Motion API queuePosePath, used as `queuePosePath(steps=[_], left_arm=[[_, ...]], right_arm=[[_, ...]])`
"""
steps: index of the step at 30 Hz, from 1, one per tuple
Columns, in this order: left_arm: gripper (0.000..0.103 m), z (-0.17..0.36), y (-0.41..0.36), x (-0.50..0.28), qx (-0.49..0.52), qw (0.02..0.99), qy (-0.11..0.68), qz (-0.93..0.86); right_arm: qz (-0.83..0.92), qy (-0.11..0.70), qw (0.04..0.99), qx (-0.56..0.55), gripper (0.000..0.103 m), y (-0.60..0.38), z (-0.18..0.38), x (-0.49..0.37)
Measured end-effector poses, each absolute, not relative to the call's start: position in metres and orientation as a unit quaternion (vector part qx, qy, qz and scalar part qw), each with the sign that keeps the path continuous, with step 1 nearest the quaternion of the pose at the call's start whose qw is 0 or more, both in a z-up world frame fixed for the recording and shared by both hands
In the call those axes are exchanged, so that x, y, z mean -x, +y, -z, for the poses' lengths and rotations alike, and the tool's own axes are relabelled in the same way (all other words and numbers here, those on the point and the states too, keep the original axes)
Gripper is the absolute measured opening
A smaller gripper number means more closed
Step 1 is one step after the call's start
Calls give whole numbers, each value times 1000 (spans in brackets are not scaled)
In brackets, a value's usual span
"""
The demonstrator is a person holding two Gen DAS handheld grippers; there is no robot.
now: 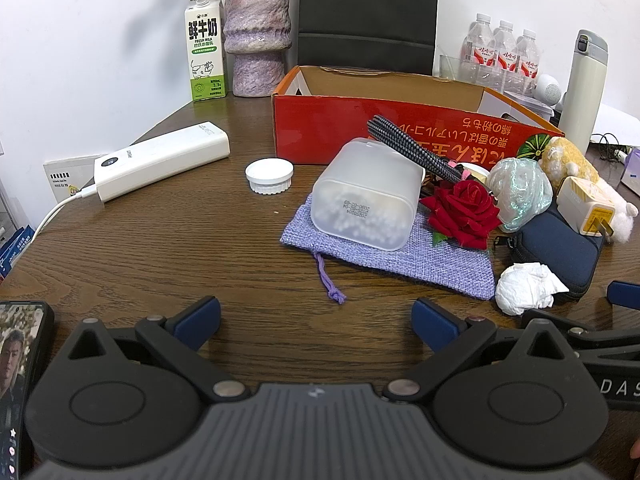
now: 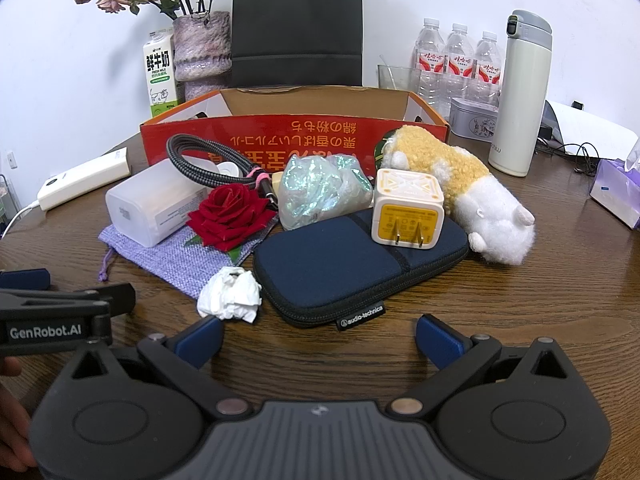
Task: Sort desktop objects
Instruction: 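Grasp the white translucent box with left tool while right tool grasps the plush dog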
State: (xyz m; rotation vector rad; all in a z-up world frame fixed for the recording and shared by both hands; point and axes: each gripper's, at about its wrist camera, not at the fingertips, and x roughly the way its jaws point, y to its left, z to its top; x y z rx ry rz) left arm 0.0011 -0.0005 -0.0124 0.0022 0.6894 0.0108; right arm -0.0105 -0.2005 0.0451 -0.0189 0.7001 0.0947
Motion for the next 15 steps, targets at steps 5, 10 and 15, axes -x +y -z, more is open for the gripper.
queuePosePath(steps=[5,10,15], left_arm=[[103,14,-1,-1,-2,941,338,-6],[103,16,2,0,-2,941,337,-5],[103,-4,8,8,-14,957,285,52]], right_arm=[[-48,343,938,12,103,-199,-46,10],[-62,346,936,22,103,-200,-49,9],[-101,266,958,25,98,-226,-78,39]])
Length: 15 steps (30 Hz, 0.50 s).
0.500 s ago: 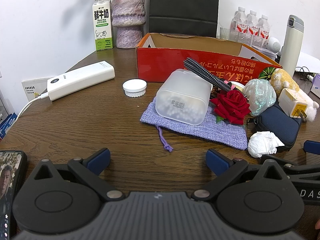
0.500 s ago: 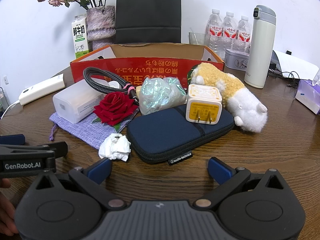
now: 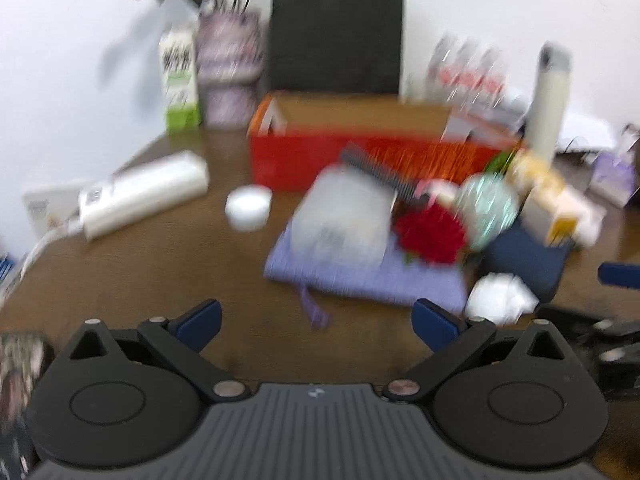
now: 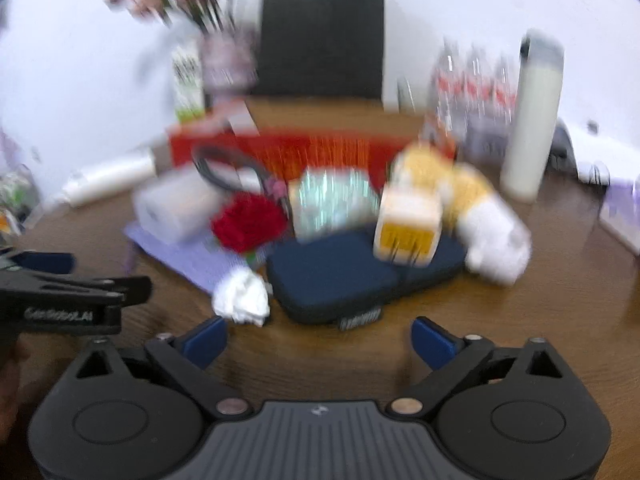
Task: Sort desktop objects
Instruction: 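Grasp the white translucent box with left tool while right tool grasps the plush dog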
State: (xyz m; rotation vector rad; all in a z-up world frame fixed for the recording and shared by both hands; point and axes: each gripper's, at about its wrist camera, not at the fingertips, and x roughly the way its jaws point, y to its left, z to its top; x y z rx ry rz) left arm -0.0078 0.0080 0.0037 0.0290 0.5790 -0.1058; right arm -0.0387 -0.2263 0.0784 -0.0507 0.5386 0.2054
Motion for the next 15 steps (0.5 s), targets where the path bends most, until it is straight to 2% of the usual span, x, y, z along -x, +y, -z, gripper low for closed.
queuePosePath(steps=[4,6,7,8,10,11,13,15], left_arm=[[103,-20,1,-27,-40,962,260,72],[101,-15,-4,-53,-52,956,282,60],[98,-11,-6,-62,-54,952,296,62],[92,-8,-7,-68,-52,948,306,72],[92,-1,-7,-77,-41,941,325,88],[89,0,-8,-80,-39,939,330,92],[67,2,-9,-82,-34,938,328,105],[66,0,-9,-80,-25,939,329,99]], right_arm=[[-46,221,974,4,96,-276,-120,8],[-15,228,974,-12,83,-305,-128,-22],[-1,235,972,-15,67,-317,-128,-35],[5,251,968,-19,58,-327,-126,-47],[-12,294,955,-37,57,-340,-114,-67],[-35,311,948,-47,57,-344,-108,-75],[-56,332,939,-69,63,-350,-96,-91],[-52,340,933,-104,55,-358,-87,-102]])
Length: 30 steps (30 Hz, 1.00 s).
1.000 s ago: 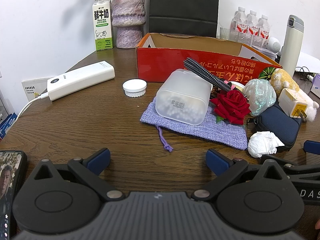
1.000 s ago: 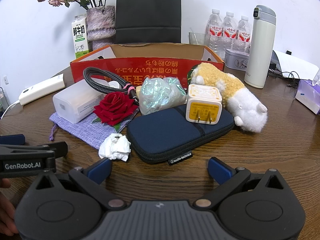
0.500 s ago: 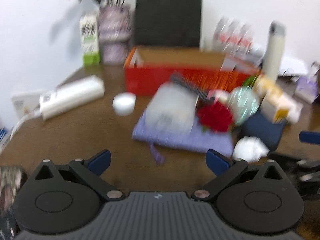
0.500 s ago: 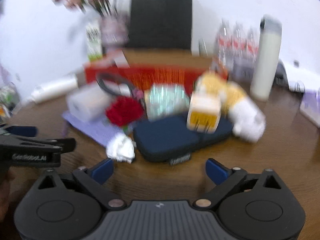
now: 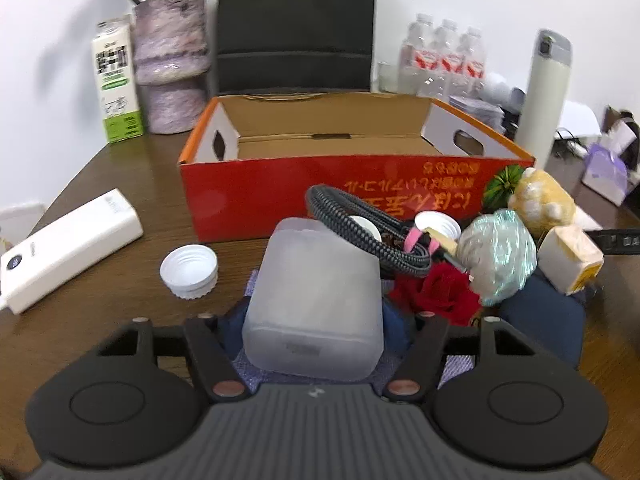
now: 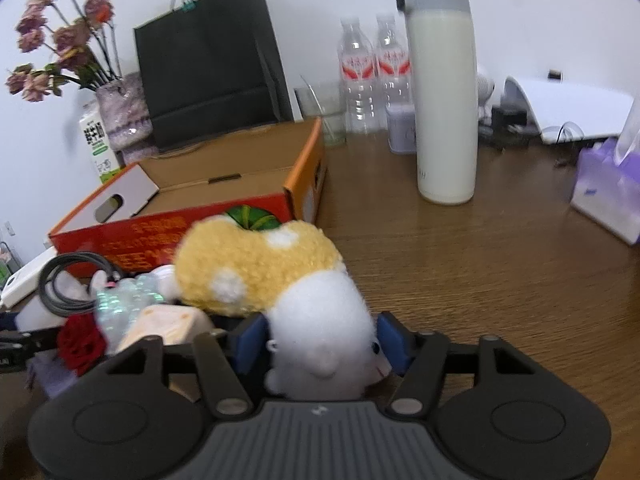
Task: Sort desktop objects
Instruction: 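Grasp the white translucent box with left tool while right tool grasps the plush dog, then carry both items into the red cardboard box and open both tools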
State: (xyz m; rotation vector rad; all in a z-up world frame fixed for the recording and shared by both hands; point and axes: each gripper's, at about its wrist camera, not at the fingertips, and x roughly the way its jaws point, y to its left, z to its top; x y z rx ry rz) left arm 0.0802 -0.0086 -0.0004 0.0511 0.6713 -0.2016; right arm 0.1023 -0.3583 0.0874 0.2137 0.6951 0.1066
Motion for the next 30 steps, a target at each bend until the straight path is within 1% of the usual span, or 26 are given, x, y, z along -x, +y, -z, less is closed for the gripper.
queuePosePath(steps=[2,3,7,11,13,17,19,22,23,24,26,27,28,29,30], left_arm=[[65,-5,-10,-64,-34,945,313,86],[65,-9,-10,-53,-39,948,306,74],[65,-31,0,-7,-30,959,279,40],[65,-38,4,46,-15,958,283,35],[65,-35,1,71,-24,958,284,28],[65,-23,-4,107,-21,947,317,41],[66,-15,-10,118,-38,948,315,32],[67,-7,-12,116,-40,940,337,40],[68,-5,-12,115,-38,937,346,42],[74,-6,-12,116,-39,937,346,44],[88,-9,-10,120,-47,940,334,46],[90,-12,-9,120,-51,942,327,50],[90,-12,-10,119,-52,942,326,53],[90,-13,-10,116,-50,941,329,59],[84,-11,-10,112,-46,938,336,67]], right_arm=[[-48,333,932,-137,47,-363,-88,-102],[-41,328,934,-140,45,-363,-90,-97],[3,272,958,-90,45,-345,-120,-54],[-6,236,972,-22,45,-305,-148,7],[-17,251,968,11,46,-281,-145,34],[-38,298,951,77,46,-242,-116,77],[-33,314,945,85,47,-232,-108,89],[-36,340,934,100,52,-217,-97,98],[-38,339,934,105,56,-210,-97,101],[-50,340,933,105,60,-209,-100,109],[-84,337,935,75,81,-212,-109,115],[-105,342,932,54,84,-218,-114,114],[-125,352,927,38,84,-222,-117,114],[-137,359,923,28,82,-228,-119,110],[-143,363,920,25,79,-231,-118,106]])
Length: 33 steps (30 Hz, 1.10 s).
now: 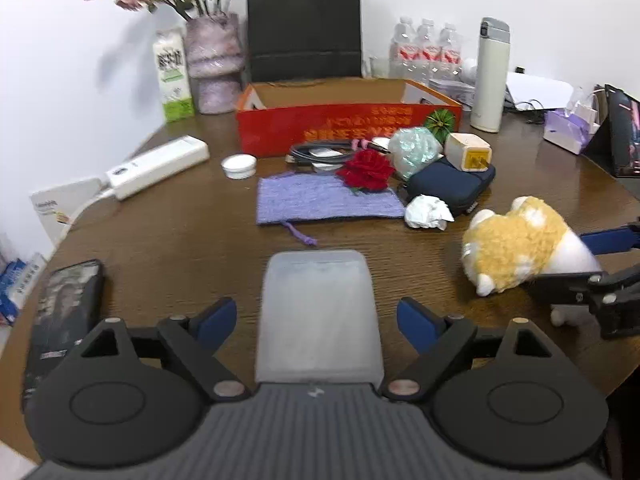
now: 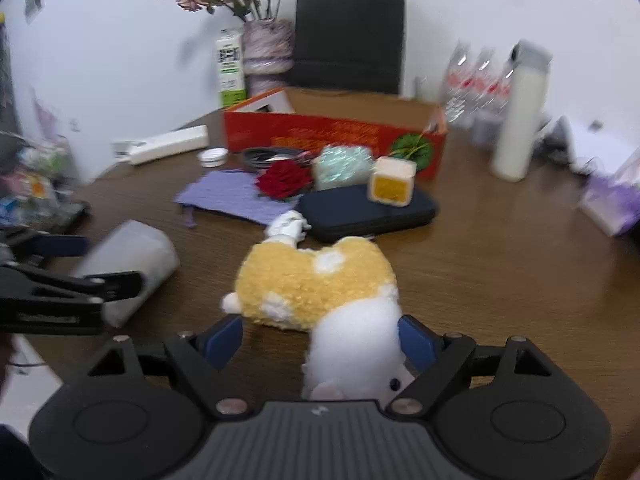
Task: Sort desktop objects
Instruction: 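Carry both items into the red cardboard box and open both tools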
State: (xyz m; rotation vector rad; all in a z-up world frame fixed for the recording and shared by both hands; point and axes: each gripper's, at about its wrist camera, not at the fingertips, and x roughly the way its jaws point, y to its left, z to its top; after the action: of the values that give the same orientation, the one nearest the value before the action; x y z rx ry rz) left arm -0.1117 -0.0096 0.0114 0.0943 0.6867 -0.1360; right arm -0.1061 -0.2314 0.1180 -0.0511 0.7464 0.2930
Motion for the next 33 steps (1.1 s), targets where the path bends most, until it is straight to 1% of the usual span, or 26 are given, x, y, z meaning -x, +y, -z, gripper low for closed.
queuePosePath(steps=[1,2,4,5,7,11,14,17,18,20,22,24,26,28,31,32,33], left_arm=[[75,-8,-9,106,-38,933,350,73],[66,-5,-9,101,-31,927,366,74],[65,-4,-8,101,-22,927,366,80],[65,-5,-8,101,-20,928,363,85],[65,-12,-7,104,-12,934,344,93],[65,-50,2,86,0,950,295,106],[65,-97,8,34,9,956,261,130],[65,-139,-1,-46,-13,963,236,130],[65,-147,-6,-83,-12,962,245,124],[65,-147,-14,-151,2,948,291,127],[65,-129,-23,-221,-1,938,331,101],[65,-106,-31,-267,-41,929,358,86],[65,-81,-32,-298,-71,918,385,62],[65,-63,-21,-314,-54,913,402,35],[66,-50,-16,-322,-53,902,427,38],[66,-50,-19,-322,-61,898,432,53],[66,-51,-22,-323,-67,894,437,66]], right_arm=[[-142,369,918,22,73,-236,-116,101],[-138,380,914,18,64,-240,-111,94],[-128,400,908,4,47,-246,-98,84],[-128,394,910,-2,45,-248,-99,85],[-140,382,913,-22,43,-248,-107,90],[-165,302,938,-50,43,-249,-149,87],[-147,249,955,-59,43,-257,-192,44],[-107,220,968,-53,44,-261,-228,-37],[-102,229,967,-51,44,-260,-235,-74],[-98,268,956,-63,44,-258,-237,-150],[-92,316,941,-78,44,-253,-225,-219],[-66,363,928,-54,44,-239,-203,-272],[-49,395,917,-21,44,-228,-181,-302],[-31,427,903,-27,44,-228,-157,-323],[2,461,887,-3,45,-230,-128,-337],[11,457,889,28,48,-225,-123,-337],[20,458,887,47,48,-218,-119,-338]])
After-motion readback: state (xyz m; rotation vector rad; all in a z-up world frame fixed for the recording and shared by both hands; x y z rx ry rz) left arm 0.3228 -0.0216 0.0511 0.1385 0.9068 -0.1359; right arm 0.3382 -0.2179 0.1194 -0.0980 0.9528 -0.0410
